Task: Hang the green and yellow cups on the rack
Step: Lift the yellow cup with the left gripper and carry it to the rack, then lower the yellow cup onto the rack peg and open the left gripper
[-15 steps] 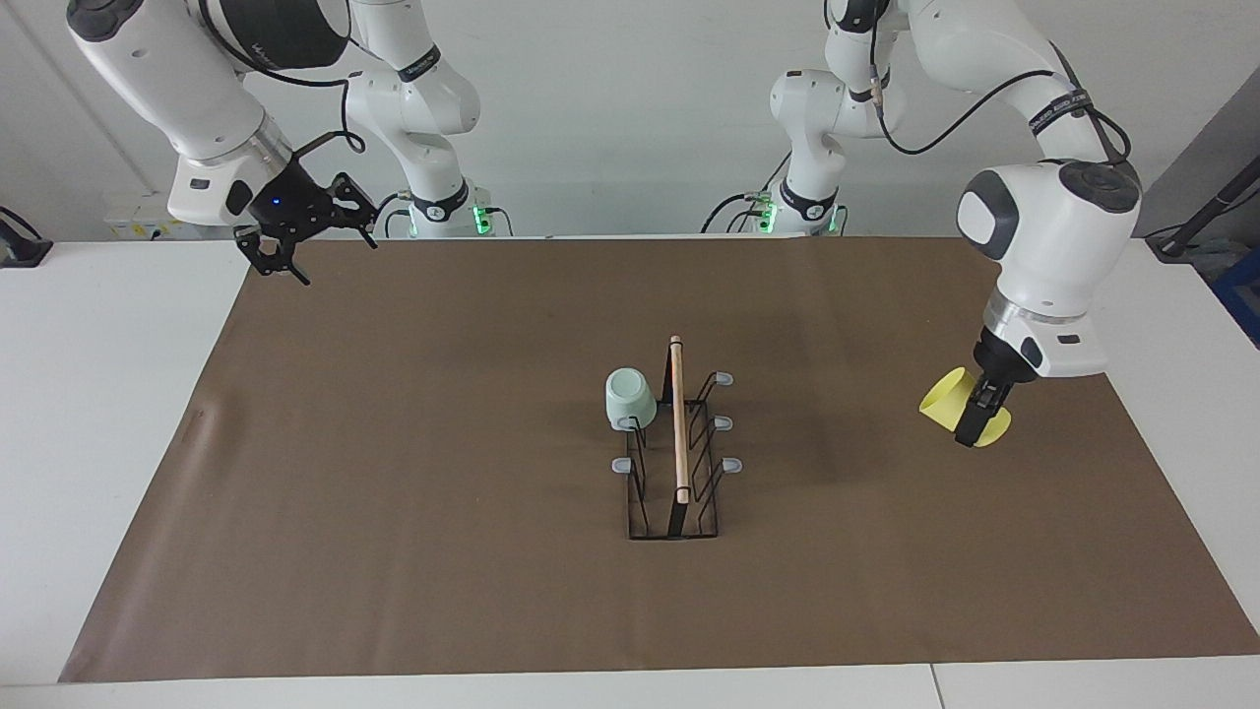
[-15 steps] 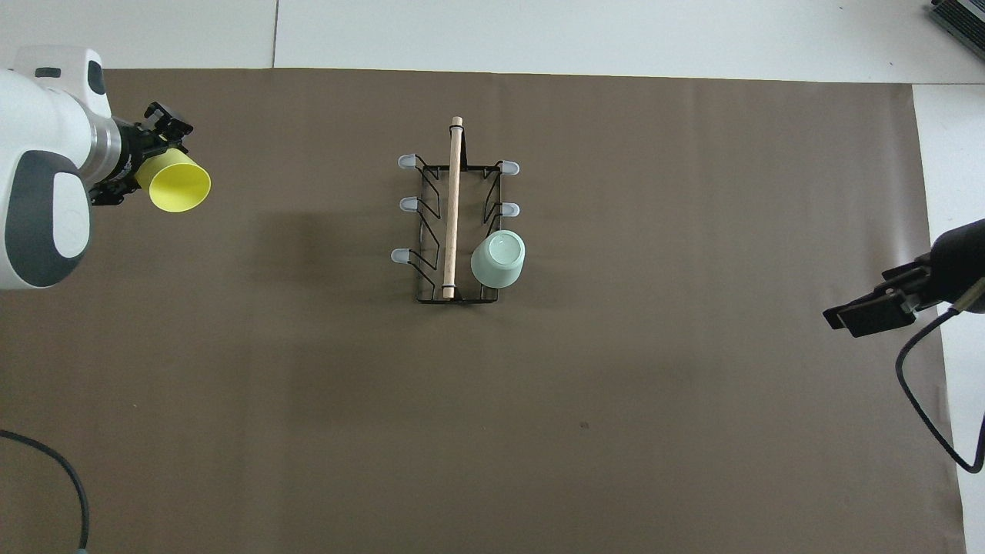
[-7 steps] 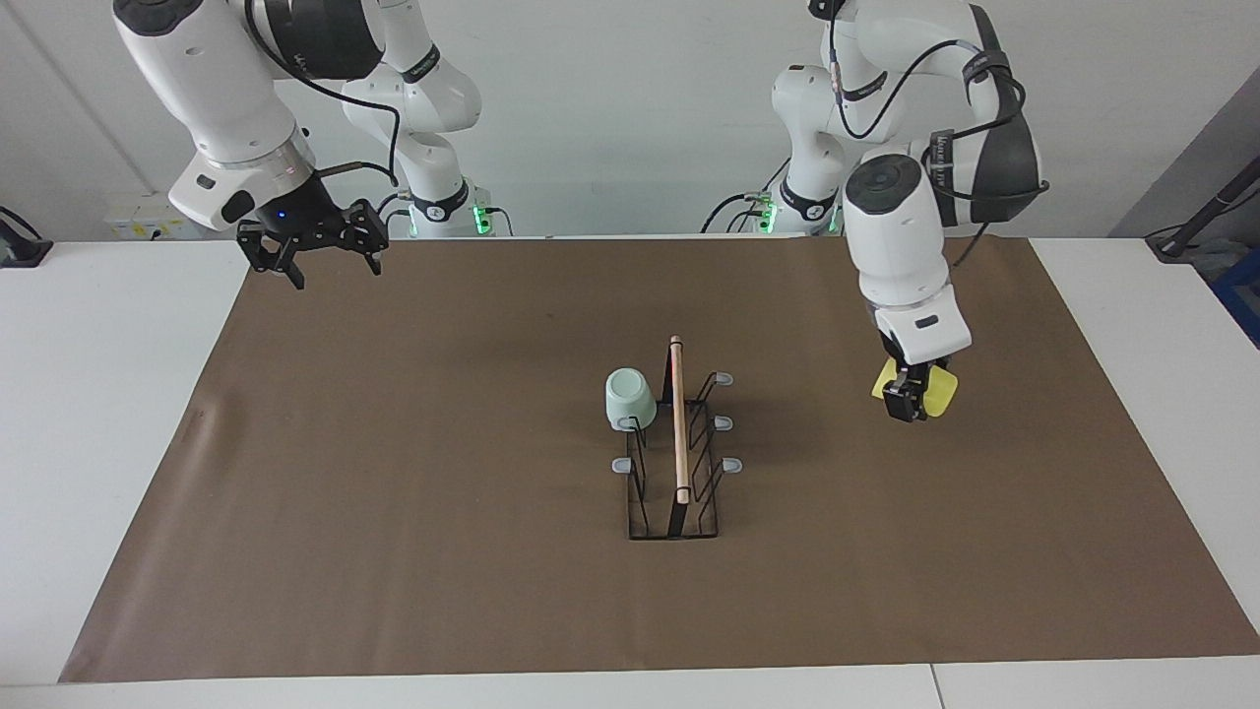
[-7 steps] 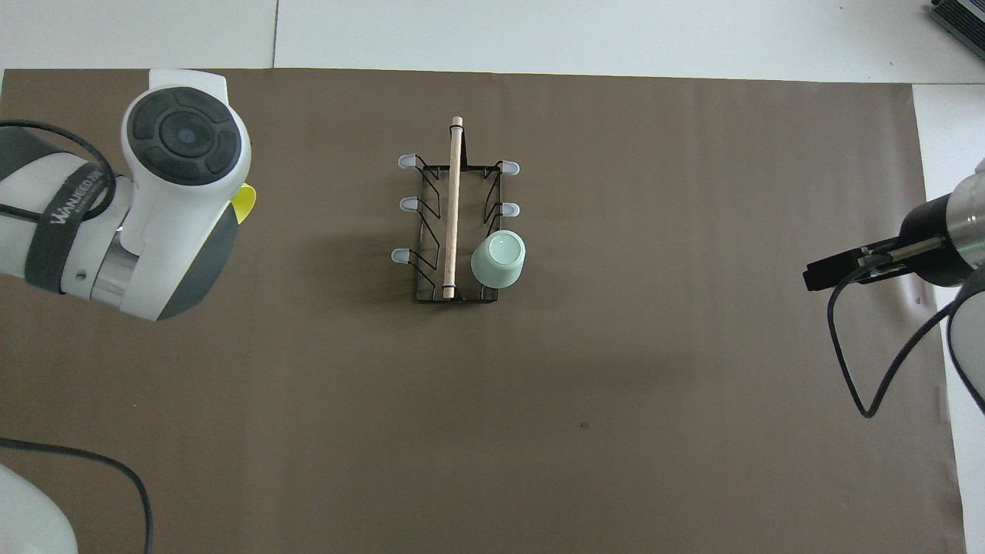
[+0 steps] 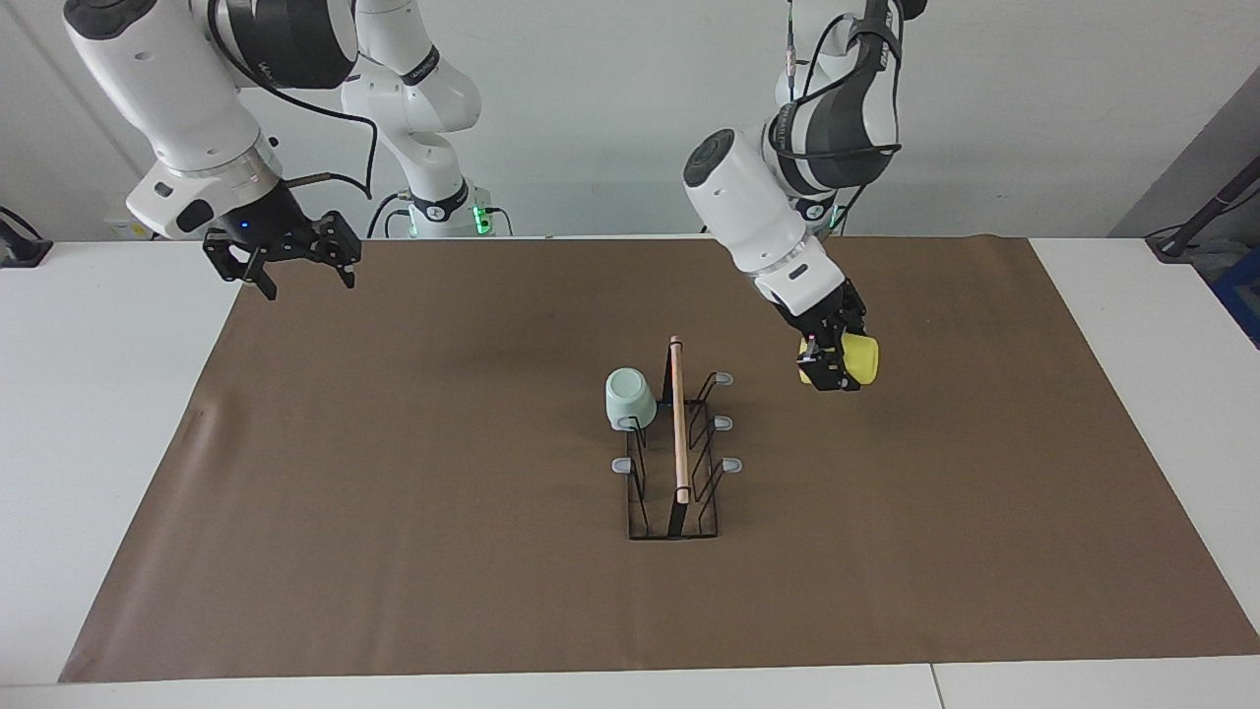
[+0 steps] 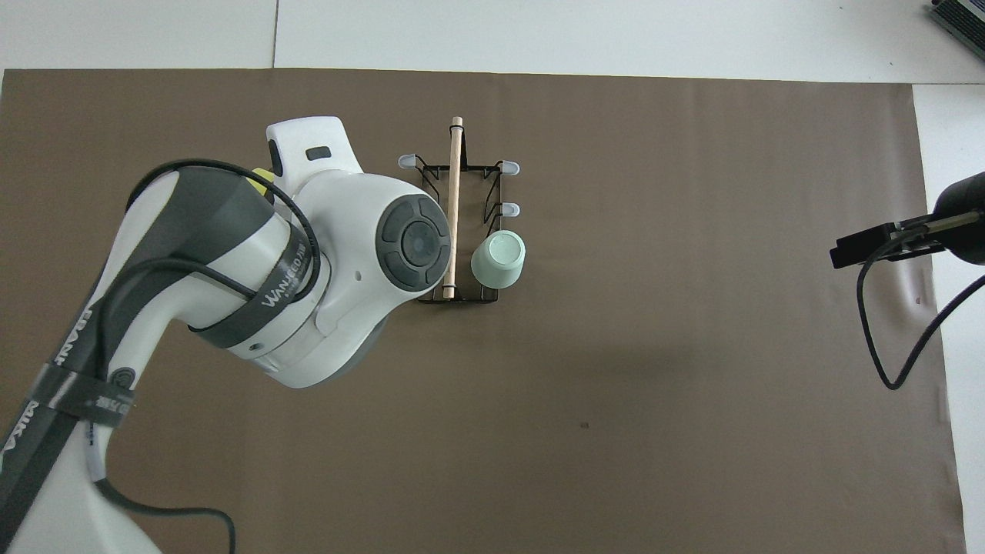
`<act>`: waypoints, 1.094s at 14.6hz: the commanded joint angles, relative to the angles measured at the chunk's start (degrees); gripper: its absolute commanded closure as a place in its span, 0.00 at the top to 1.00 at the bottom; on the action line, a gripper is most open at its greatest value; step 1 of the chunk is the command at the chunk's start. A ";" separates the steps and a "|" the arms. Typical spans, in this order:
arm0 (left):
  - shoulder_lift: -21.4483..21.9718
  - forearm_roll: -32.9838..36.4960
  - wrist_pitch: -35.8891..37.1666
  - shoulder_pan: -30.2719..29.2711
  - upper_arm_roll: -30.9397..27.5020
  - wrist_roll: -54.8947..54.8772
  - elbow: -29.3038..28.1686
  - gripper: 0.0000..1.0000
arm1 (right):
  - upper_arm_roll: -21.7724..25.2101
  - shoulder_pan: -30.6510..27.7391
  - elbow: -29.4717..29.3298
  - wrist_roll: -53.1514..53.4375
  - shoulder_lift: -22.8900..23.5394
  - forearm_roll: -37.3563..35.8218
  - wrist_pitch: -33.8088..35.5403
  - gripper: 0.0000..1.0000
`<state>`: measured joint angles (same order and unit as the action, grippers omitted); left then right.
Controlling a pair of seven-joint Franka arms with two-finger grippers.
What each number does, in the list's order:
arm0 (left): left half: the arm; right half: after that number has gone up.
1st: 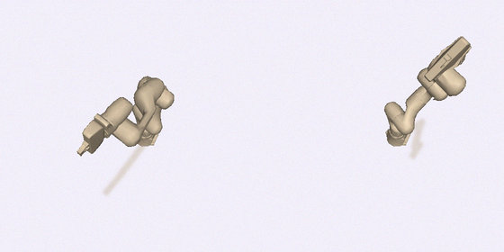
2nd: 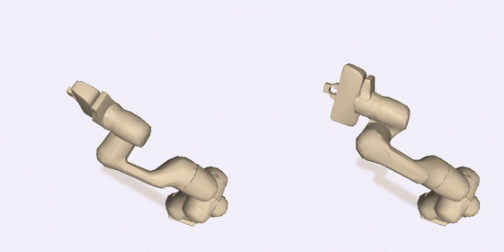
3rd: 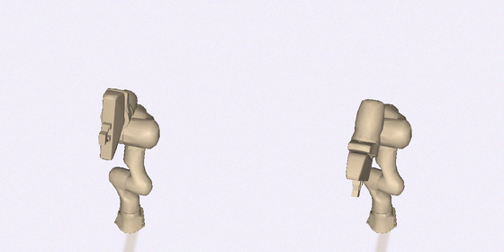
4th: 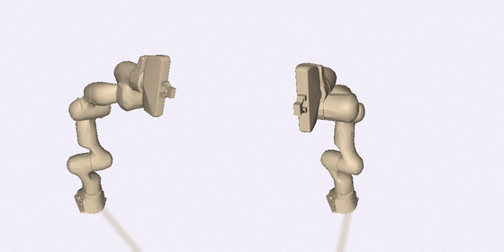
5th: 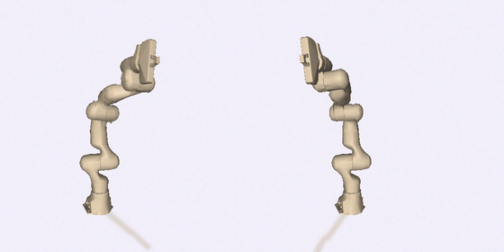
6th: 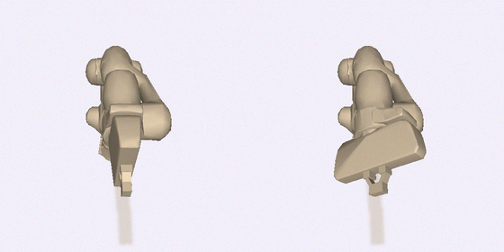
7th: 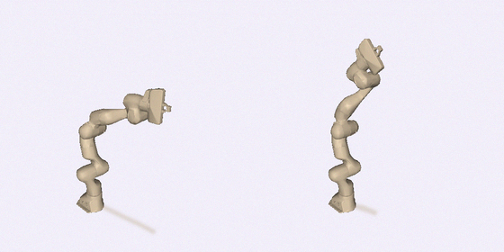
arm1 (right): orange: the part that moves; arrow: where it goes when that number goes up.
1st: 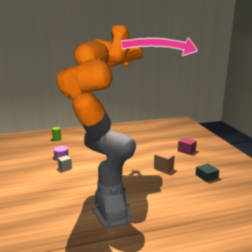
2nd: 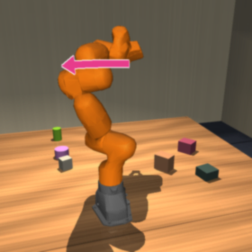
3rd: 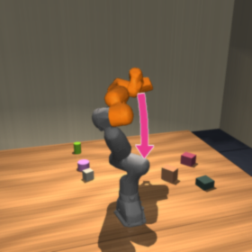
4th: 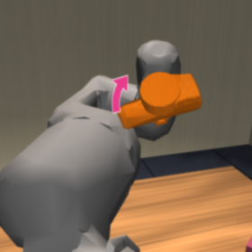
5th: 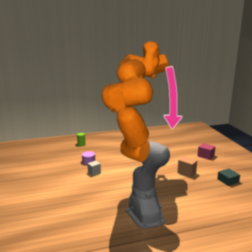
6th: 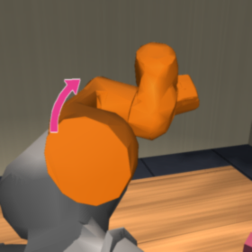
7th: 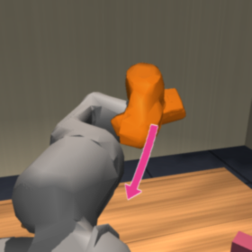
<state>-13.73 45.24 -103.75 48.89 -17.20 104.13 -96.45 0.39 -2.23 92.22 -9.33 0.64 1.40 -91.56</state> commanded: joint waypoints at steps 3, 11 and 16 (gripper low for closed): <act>-7.01 8.54 5.04 4.72 -0.81 7.31 0.47 0.00 | -1.09 -2.43 -1.16 0.98 0.24 0.00 1.47 1.00; -8.60 10.92 8.56 9.82 -0.64 8.46 0.65 0.00 | -1.18 -1.11 -1.08 4.85 -0.38 -0.17 0.77 1.00; -8.95 11.09 7.69 10.78 -0.64 10.04 -0.05 0.00 | -1.09 0.21 -0.81 5.20 -0.38 -0.09 -0.02 1.00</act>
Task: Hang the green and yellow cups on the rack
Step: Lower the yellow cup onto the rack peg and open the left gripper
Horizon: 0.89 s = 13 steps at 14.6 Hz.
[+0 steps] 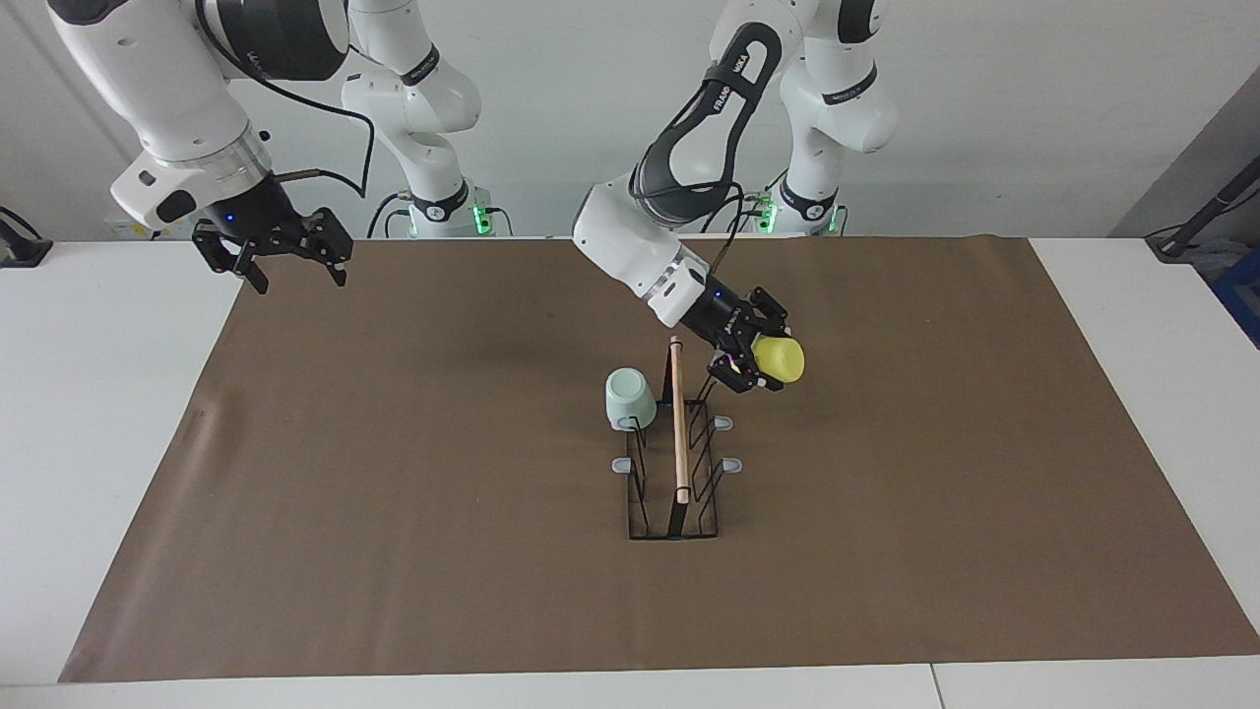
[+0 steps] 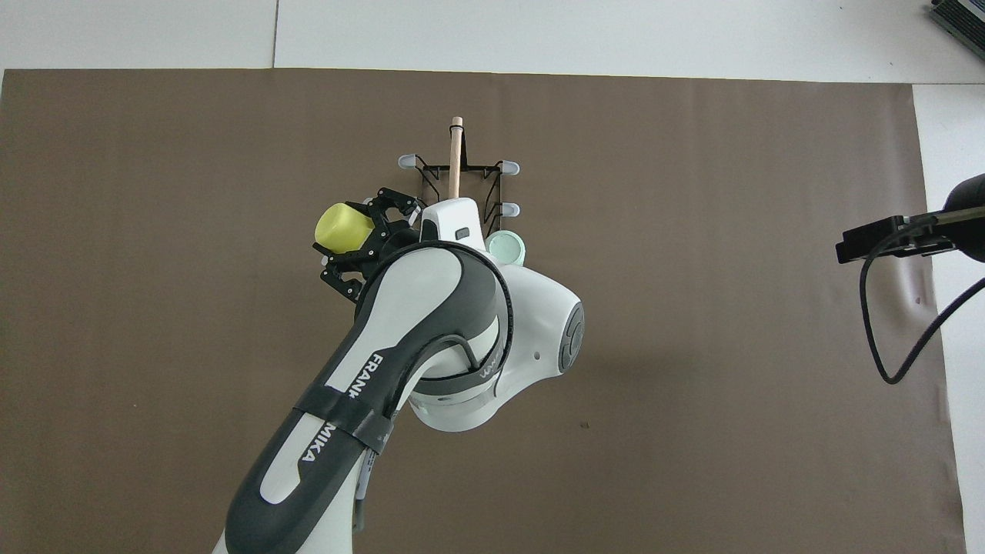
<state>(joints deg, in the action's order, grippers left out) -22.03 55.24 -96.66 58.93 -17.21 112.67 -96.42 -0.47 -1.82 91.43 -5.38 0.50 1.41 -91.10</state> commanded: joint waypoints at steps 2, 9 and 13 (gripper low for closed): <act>-0.73 0.93 0.60 1.09 -0.55 2.20 0.00 0.00 | -0.23 -0.21 -0.02 1.25 -0.23 -0.09 -0.40 1.00; -1.97 0.93 -0.10 1.97 -0.55 3.44 -0.53 0.00 | -0.23 -0.12 -0.02 1.17 -0.23 -0.09 -0.40 1.00; -2.05 0.40 -0.46 3.12 -0.55 3.44 -0.79 0.00 | -0.23 -0.20 -0.02 1.16 -0.23 -0.09 -0.40 1.00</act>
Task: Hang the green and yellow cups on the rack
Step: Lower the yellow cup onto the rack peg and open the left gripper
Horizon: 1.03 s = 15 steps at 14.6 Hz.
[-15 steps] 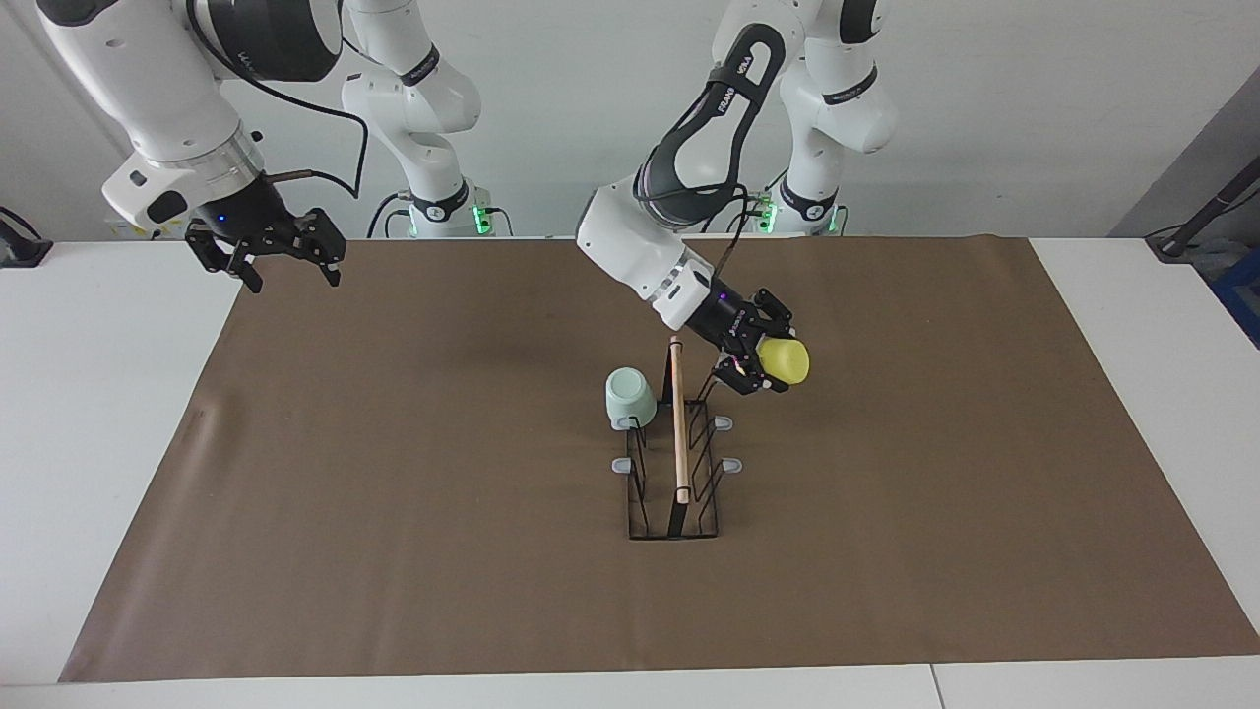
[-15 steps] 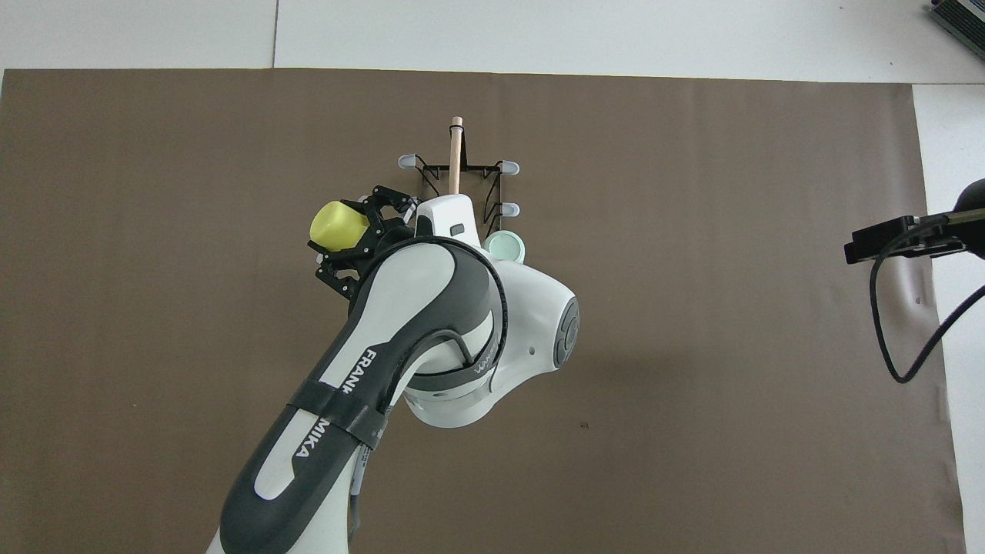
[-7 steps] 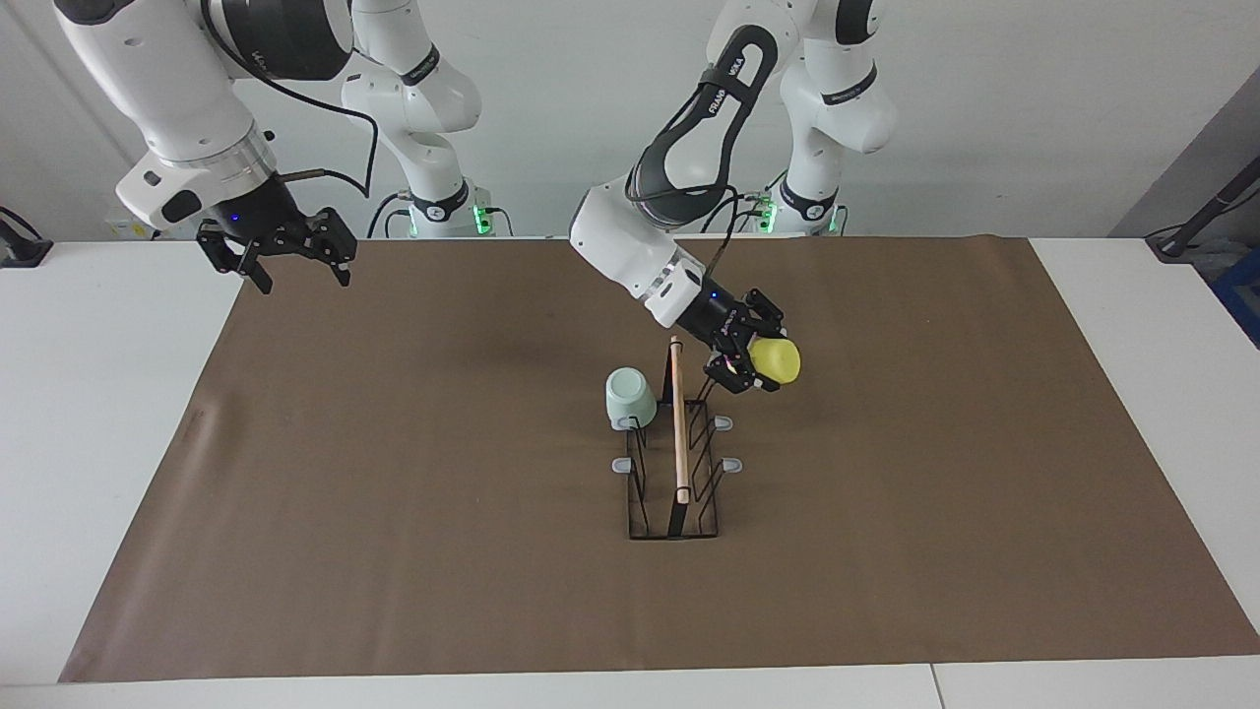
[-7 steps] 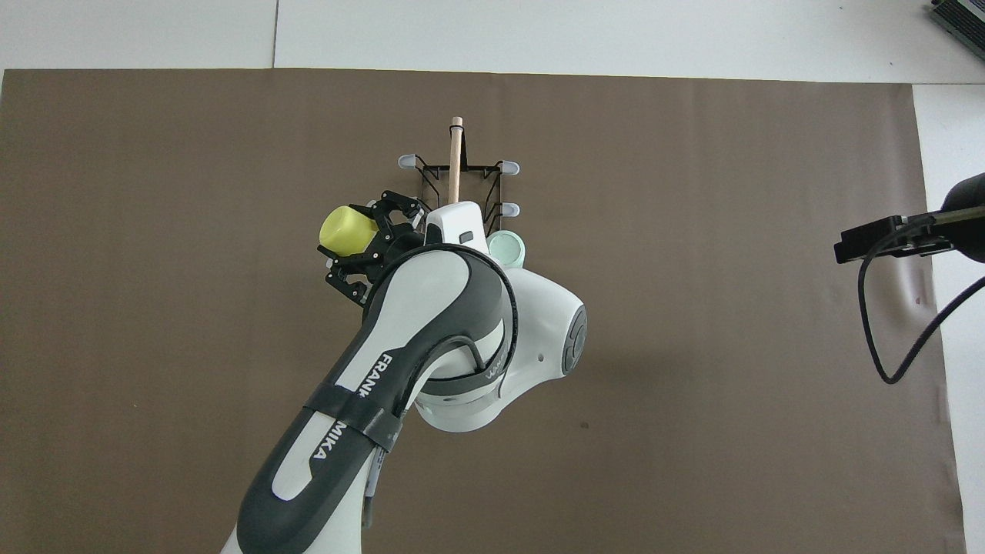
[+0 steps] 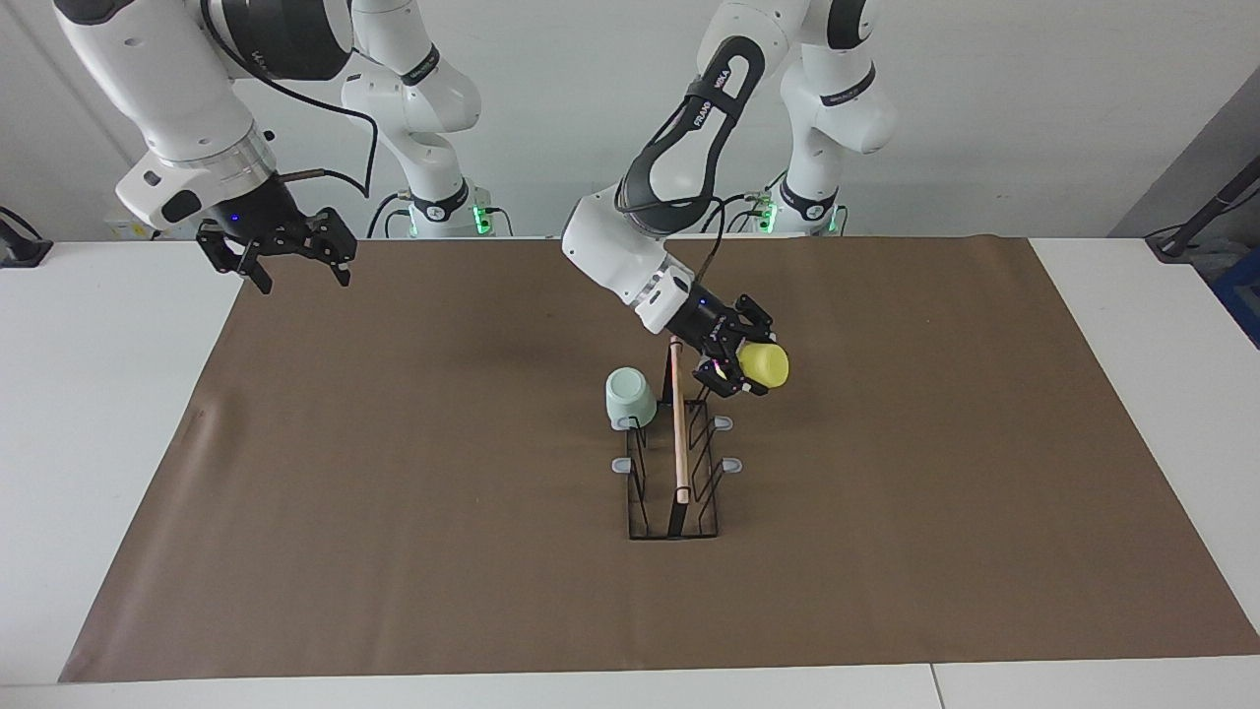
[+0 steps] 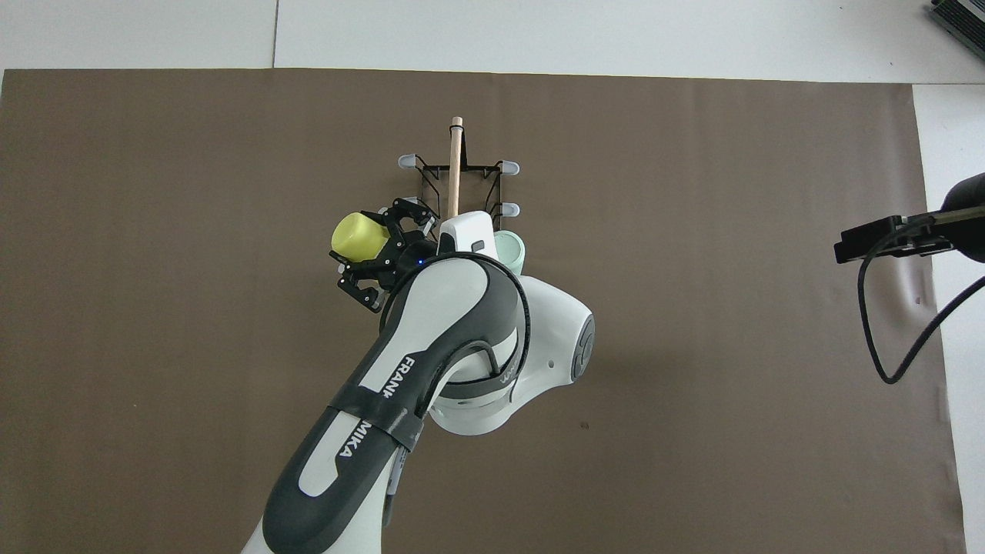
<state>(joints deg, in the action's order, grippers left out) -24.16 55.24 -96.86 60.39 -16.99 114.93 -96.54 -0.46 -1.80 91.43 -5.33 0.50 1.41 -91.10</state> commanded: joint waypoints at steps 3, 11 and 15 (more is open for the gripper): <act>-0.01 0.31 -0.79 1.75 -0.68 1.18 -0.66 0.00 | -0.24 -0.14 -0.02 1.03 -0.23 -0.09 -0.40 1.00; -0.01 -0.92 -2.28 1.84 -0.68 1.26 -1.28 0.00 | -0.16 -0.14 0.06 1.03 -0.23 -0.09 -0.40 1.00; -0.01 -1.36 -2.81 2.36 -0.68 2.05 -1.28 0.00 | -0.07 -0.23 -0.02 0.94 -0.23 -0.09 -0.40 1.00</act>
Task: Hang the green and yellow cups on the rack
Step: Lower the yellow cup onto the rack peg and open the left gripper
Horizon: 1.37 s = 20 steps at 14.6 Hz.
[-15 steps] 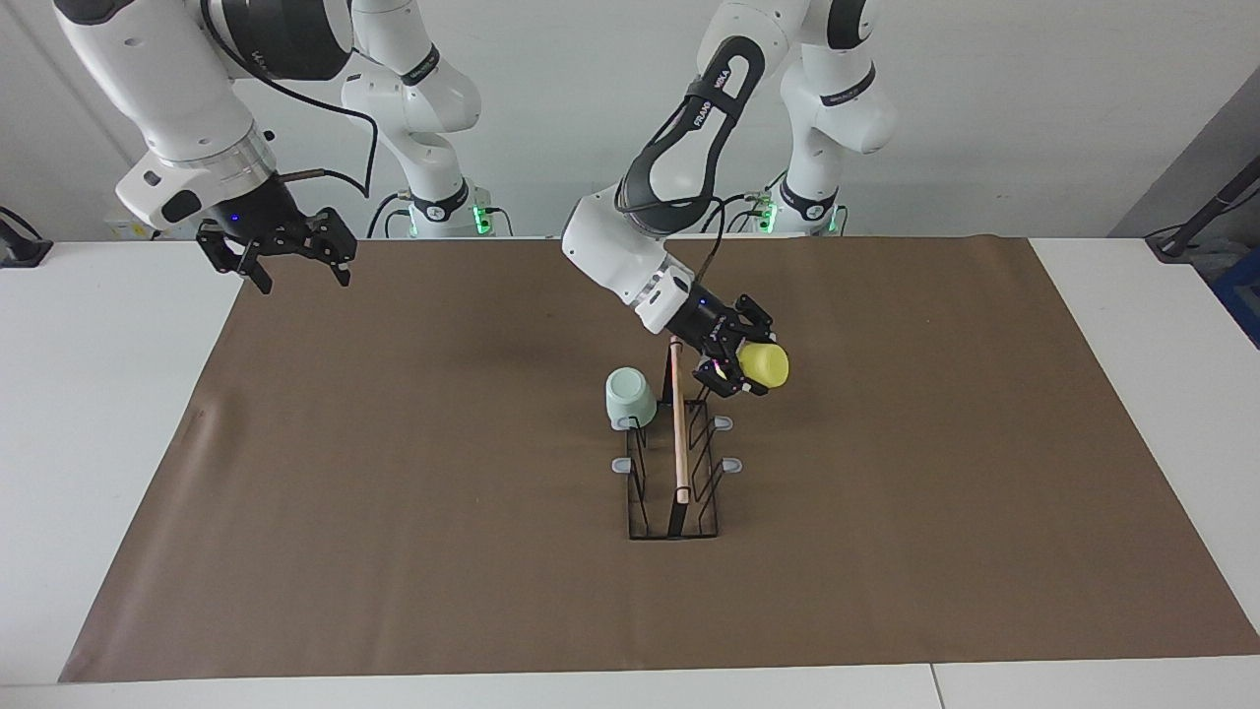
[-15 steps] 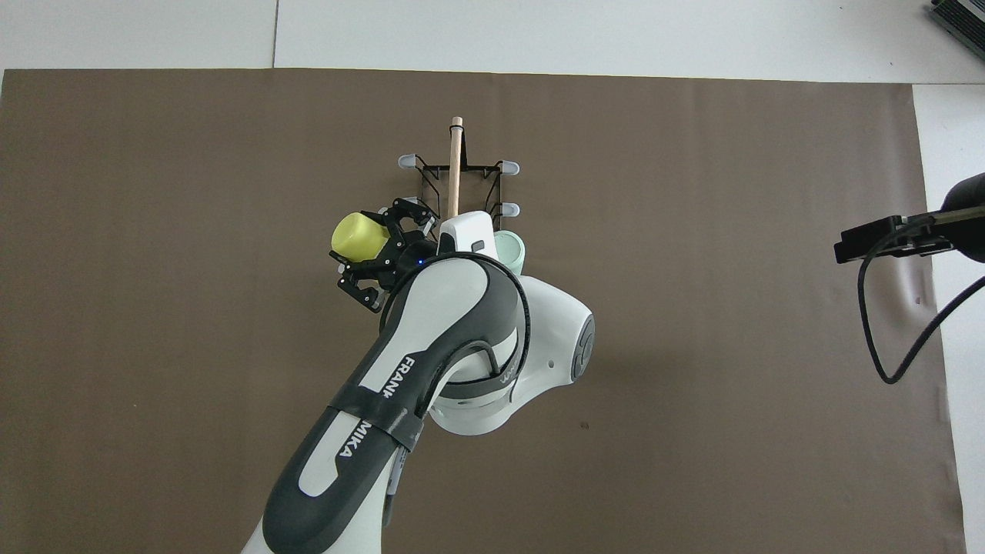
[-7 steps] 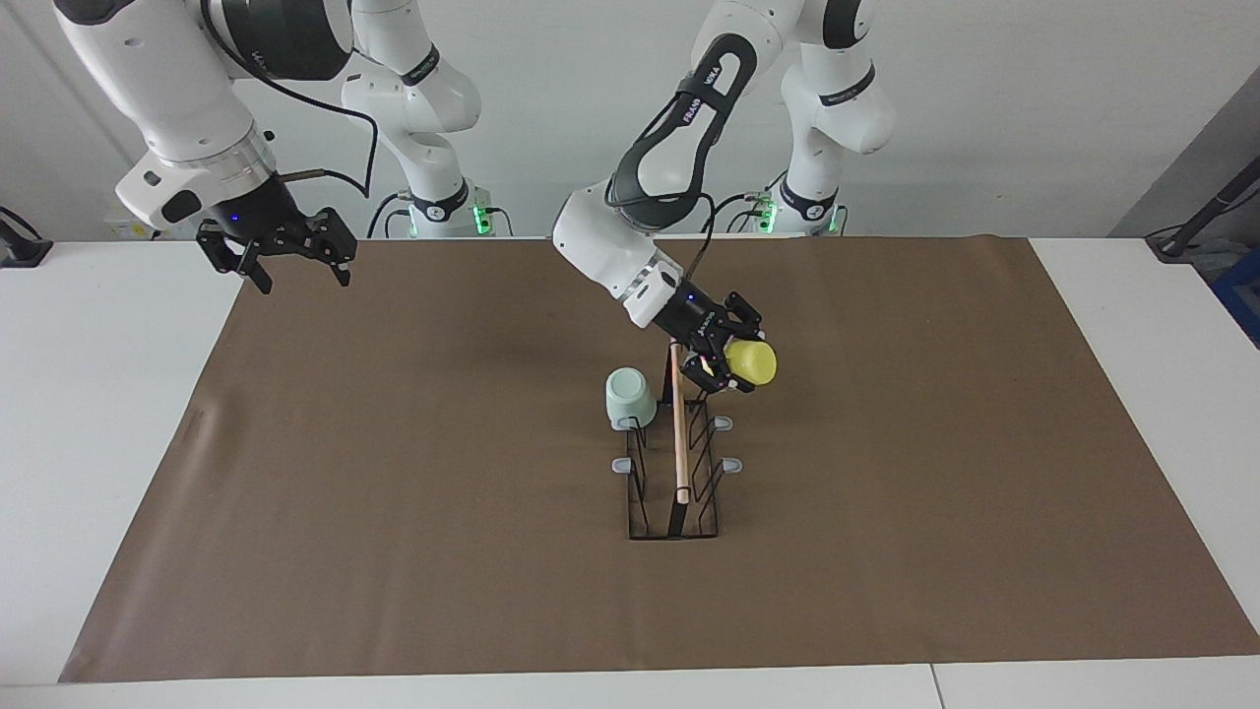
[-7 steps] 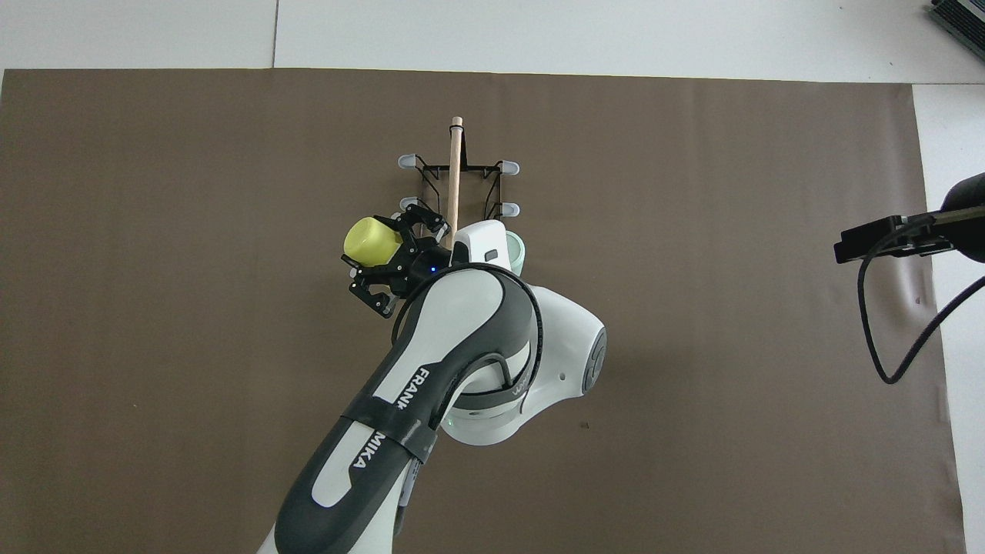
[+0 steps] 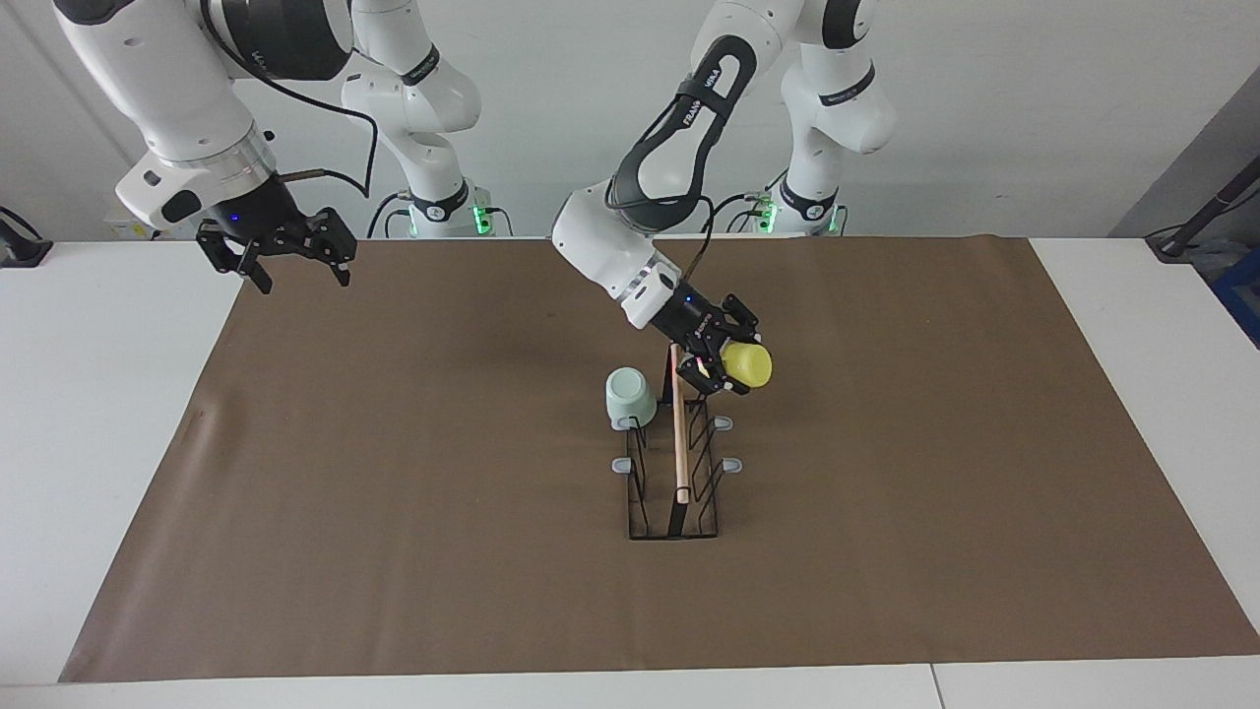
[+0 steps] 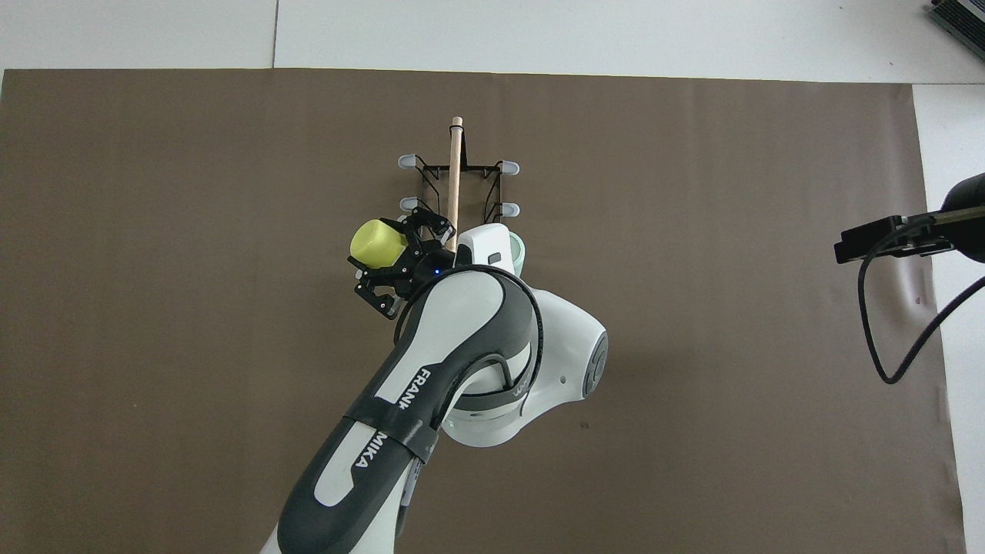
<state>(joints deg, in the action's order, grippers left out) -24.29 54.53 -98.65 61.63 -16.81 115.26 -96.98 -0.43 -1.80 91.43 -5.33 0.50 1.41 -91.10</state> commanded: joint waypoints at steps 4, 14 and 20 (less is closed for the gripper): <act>0.12 -1.97 -1.72 1.39 -0.85 3.04 -0.58 0.92 | -0.10 -0.22 0.06 0.94 -0.23 -0.09 -0.39 1.00; 0.03 -2.23 -3.12 -1.59 -1.12 1.20 1.53 1.00 | -0.10 -0.22 0.24 0.94 -0.50 -0.09 -0.39 1.00; 5.47 -12.42 -8.14 -7.56 -1.64 -10.82 7.24 1.00 | -0.01 -0.22 0.33 0.76 -0.58 -0.09 -0.31 1.00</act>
<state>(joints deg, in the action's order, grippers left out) -22.50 45.72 -104.87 56.42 -18.41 110.07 -89.78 -0.35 -1.82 91.43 -5.33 0.50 1.41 -91.10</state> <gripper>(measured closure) 0.000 0.000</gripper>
